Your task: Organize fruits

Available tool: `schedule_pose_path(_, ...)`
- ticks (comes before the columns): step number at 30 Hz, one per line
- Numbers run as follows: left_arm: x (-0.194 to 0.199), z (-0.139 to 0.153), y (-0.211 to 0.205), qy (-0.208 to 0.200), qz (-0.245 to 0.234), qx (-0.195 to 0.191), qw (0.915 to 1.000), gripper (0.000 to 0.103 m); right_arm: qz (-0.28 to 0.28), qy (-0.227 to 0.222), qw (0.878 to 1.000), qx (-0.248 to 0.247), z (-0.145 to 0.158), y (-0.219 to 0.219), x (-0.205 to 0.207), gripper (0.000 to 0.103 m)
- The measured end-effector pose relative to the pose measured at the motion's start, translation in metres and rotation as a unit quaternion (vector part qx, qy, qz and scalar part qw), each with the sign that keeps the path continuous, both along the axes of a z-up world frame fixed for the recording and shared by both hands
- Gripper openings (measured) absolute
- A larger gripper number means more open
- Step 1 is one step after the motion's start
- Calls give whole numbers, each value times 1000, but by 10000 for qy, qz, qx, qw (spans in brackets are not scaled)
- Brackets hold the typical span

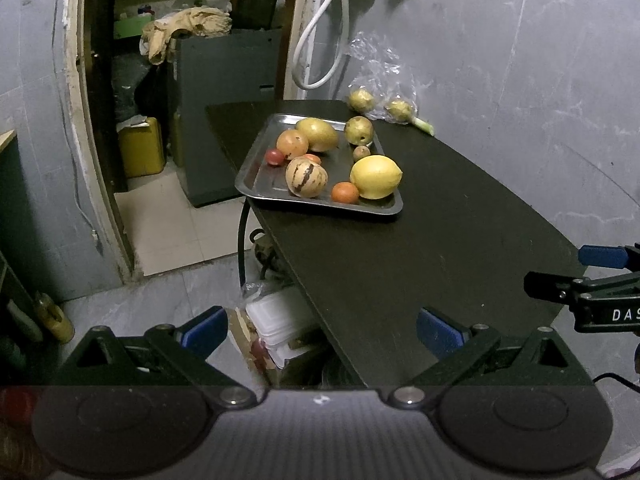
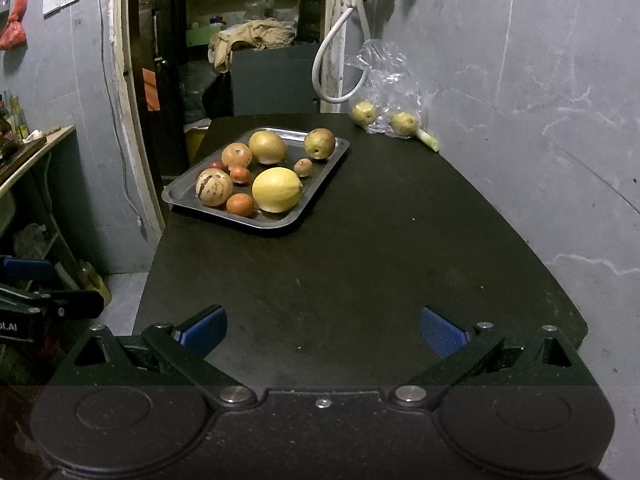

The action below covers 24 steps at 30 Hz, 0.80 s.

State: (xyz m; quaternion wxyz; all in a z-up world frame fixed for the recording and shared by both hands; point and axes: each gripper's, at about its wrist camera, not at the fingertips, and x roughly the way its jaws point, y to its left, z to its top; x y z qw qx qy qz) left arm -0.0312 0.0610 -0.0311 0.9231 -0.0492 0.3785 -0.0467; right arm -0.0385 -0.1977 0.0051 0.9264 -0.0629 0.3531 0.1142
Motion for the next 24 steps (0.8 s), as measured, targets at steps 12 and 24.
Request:
schedule_pose_path(12, 0, -1, -2, 18, -4, 6, 10000, 102, -29, 41, 10000, -2, -4, -5, 1, 102)
schedule_pose_path(24, -2, -2, -3, 41, 12, 11, 10000, 102, -45, 48, 10000, 6, -4, -8, -1, 102)
